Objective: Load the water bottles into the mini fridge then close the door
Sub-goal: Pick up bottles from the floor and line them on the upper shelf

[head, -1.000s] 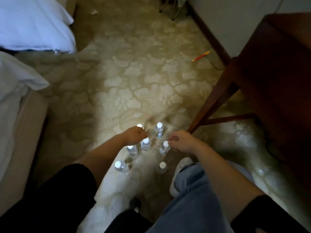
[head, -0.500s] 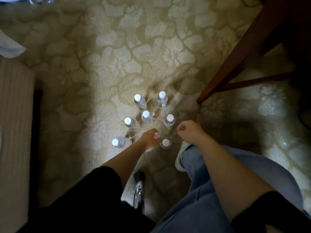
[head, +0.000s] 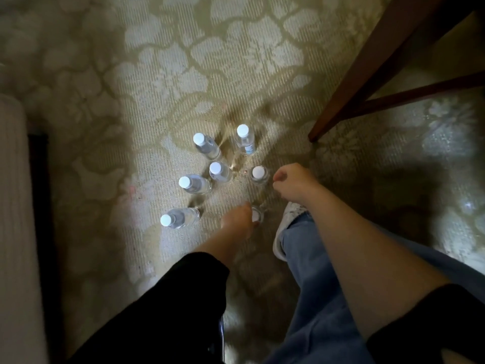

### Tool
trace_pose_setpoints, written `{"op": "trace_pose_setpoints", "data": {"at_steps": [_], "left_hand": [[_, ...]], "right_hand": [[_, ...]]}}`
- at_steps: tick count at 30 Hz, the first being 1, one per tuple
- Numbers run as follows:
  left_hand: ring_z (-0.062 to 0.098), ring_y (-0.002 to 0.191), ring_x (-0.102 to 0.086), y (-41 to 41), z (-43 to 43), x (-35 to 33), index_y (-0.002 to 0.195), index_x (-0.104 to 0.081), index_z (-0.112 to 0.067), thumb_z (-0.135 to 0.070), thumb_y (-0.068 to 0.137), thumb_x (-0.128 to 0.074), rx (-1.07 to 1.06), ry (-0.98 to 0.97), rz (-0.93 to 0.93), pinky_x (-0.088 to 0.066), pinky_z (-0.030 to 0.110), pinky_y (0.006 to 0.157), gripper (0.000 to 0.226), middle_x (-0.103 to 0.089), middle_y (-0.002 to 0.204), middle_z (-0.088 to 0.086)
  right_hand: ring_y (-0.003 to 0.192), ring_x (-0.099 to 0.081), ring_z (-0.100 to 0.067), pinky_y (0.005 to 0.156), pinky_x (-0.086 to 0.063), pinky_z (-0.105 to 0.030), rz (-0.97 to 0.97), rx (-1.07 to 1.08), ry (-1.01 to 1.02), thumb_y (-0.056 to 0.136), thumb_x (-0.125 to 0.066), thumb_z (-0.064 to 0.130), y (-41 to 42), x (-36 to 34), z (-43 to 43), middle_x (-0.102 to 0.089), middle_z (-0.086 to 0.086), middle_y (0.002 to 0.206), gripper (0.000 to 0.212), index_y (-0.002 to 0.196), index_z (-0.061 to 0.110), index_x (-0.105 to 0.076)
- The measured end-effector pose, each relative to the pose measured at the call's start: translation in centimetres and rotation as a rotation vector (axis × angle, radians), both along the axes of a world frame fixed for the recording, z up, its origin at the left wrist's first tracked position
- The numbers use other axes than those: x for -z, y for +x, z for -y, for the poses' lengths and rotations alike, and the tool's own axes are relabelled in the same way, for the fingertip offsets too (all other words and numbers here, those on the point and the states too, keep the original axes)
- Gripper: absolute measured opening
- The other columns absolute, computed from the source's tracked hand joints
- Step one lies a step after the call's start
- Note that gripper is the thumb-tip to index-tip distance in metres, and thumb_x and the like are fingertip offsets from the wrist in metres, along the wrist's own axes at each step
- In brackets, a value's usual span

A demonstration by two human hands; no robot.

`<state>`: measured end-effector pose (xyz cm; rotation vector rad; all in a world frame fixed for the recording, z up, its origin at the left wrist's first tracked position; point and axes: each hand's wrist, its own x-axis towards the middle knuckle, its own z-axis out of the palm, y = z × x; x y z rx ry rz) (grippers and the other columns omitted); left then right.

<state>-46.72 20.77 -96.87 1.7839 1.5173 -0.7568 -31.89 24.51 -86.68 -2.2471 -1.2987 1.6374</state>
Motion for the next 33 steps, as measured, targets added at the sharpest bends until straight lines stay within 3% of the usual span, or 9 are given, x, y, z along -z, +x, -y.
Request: {"op": "trace_pose_setpoints", "data": {"at_steps": [4, 10, 14, 17, 22, 25, 28, 33], "left_hand": [[0.029, 0.107, -0.061, 0.7, 0.1, 1.4, 0.132, -0.039, -0.007, -0.023, 0.092, -0.058, 0.121, 0.047, -0.122, -0.052, 0.037, 0.082, 0.047, -0.058, 0.123, 0.013], [0.022, 0.097, -0.065, 0.7, -0.1, 1.4, 0.123, -0.052, -0.013, -0.024, 0.095, -0.052, 0.231, 0.171, -0.156, -0.049, 0.030, 0.075, 0.031, -0.066, 0.111, 0.005], [0.022, 0.098, -0.065, -0.9, -1.0, -0.8, 0.131, -0.042, -0.013, -0.036, 0.096, -0.047, 0.409, 0.268, -0.122, -0.048, 0.031, 0.077, 0.043, -0.065, 0.114, 0.005], [0.023, 0.098, -0.065, -2.3, -1.3, -3.6, 0.131, -0.040, -0.015, -0.041, 0.097, -0.042, 0.486, 0.355, -0.063, -0.043, 0.030, 0.067, 0.043, -0.063, 0.115, 0.006], [0.013, 0.087, -0.063, -4.8, -3.0, -11.0, 0.132, -0.043, -0.018, -0.039, 0.097, -0.040, 0.473, 0.377, 0.150, -0.042, 0.020, 0.068, 0.041, -0.063, 0.117, 0.002], [0.017, 0.087, -0.065, -4.7, -4.3, -17.6, 0.137, -0.036, -0.020, -0.035, 0.098, -0.040, 0.710, 0.442, 0.159, -0.044, 0.024, 0.065, 0.042, -0.061, 0.119, 0.002], [0.019, 0.088, -0.065, -4.3, -5.0, -23.5, 0.131, -0.041, -0.022, -0.038, 0.097, -0.041, 0.855, 0.509, 0.178, -0.043, 0.026, 0.068, 0.037, -0.064, 0.111, 0.002], [0.022, 0.087, -0.062, -3.5, -5.2, -32.9, 0.124, -0.044, -0.025, -0.045, 0.094, -0.045, 0.774, 0.554, 0.370, -0.042, 0.028, 0.069, 0.036, -0.065, 0.101, 0.004]], "right_hand": [[0.102, -0.061, -0.033, 0.095, -0.049, -0.047, -0.006, 0.000, -0.008, 0.092, -0.052, 0.010, 0.6, 0.6, 0.6, -0.066, -0.018, 0.110, 0.022, 0.108, 0.001, -0.064], [0.111, -0.058, -0.037, 0.097, -0.048, -0.048, 0.014, 0.013, -0.031, 0.090, -0.052, 0.008, 1.4, 1.3, 1.2, -0.062, -0.025, 0.118, 0.028, 0.112, -0.007, -0.062], [0.107, -0.059, -0.031, 0.095, -0.049, -0.043, 0.012, 0.005, -0.025, 0.091, -0.053, 0.011, 1.3, 0.5, 1.4, -0.064, -0.019, 0.113, 0.023, 0.109, 0.000, -0.064], [0.107, -0.059, -0.031, 0.096, -0.049, -0.046, 0.023, -0.014, -0.010, 0.092, -0.053, 0.013, 1.4, -0.9, 2.2, -0.064, -0.018, 0.114, 0.024, 0.110, 0.000, -0.063], [0.109, -0.058, -0.024, 0.098, -0.048, -0.041, 0.057, -0.075, 0.023, 0.092, -0.054, 0.016, 1.5, -4.7, 4.8, -0.063, -0.008, 0.117, 0.024, 0.114, 0.013, -0.061], [0.112, -0.056, -0.022, 0.096, -0.048, -0.035, 0.024, -0.017, 0.074, 0.092, -0.055, 0.014, 1.5, -7.8, 6.2, -0.060, -0.009, 0.121, 0.030, 0.122, 0.011, -0.057], [0.115, -0.052, -0.018, 0.094, -0.046, -0.030, -0.030, -0.010, 0.140, 0.090, -0.060, 0.017, 1.4, -11.3, 7.3, -0.056, -0.007, 0.127, 0.047, 0.136, 0.016, -0.047], [0.135, -0.039, -0.019, 0.108, -0.040, -0.035, -0.092, -0.063, 0.327, 0.081, -0.072, 0.022, 0.5, -17.8, 8.7, -0.040, -0.003, 0.147, 0.082, 0.148, 0.028, -0.025]]}}
